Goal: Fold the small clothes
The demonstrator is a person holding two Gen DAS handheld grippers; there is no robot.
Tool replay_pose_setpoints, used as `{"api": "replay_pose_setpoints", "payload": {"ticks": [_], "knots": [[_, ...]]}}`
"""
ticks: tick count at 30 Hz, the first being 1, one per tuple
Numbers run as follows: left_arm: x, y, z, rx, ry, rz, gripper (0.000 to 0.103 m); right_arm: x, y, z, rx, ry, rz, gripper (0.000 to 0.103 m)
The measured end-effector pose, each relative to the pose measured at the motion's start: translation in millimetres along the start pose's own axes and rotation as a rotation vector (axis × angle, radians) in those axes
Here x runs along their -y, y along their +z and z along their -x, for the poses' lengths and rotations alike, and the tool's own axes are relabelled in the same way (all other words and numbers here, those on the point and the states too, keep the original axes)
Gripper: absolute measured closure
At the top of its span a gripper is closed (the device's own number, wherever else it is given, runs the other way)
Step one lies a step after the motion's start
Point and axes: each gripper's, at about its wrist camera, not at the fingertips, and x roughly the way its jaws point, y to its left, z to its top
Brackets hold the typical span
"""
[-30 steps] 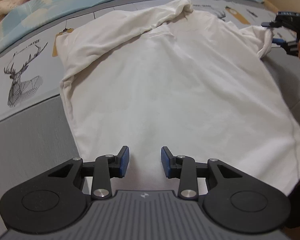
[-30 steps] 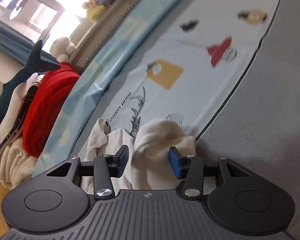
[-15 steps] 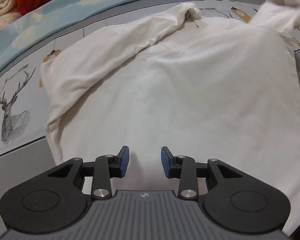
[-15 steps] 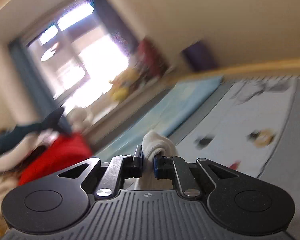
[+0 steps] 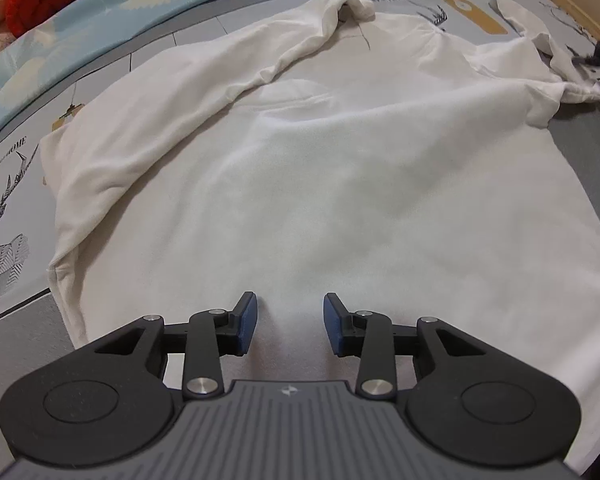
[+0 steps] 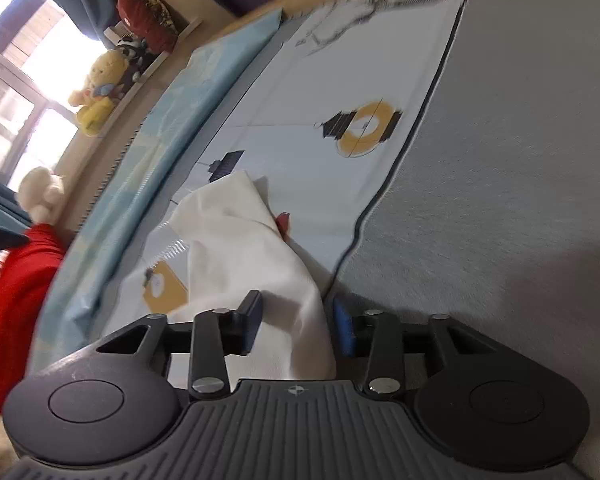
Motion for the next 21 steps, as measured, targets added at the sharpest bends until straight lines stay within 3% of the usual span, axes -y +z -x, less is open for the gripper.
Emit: {"api": "replay_pose_setpoints", "payload": {"ticks": [3,9,16,17,19,21], "knots": [[2.6,-3.3,-4.1,-0.01,0.003,-0.012,0.062,11.9,23.8,-18.6,-0.039,0.105,-0.072,0.063],[-1.1,-4.3,-6.9,-0.012,0.008,-0.013,0.056,7.7,56.4,-46.9,-0.098,0.214,-0.065,0.062],[-0.8,1.6,-6.0,-0.009,0.018,-0.006,0.056,-22.2,64.7,-72.5,-0.081,0.2,0.028,0.063],[0.0,1.8,-5.7,-0.007,0.016,-0.008,0.056,-26.8,63.9,-75.6,-0.071,0.192,0.05,0.067],[1.2,2.4,-4.7,-0.003,0.014,-0.011,0.056,-33.8,59.7,-76.7,-0.036,0.149,0.101,0.094],[0.6,2.8,-4.4,-0.003,0.011,-0.008,0.056,-38.1,53.8,-68.4,0.064,0.091,0.151,0.095]]}}
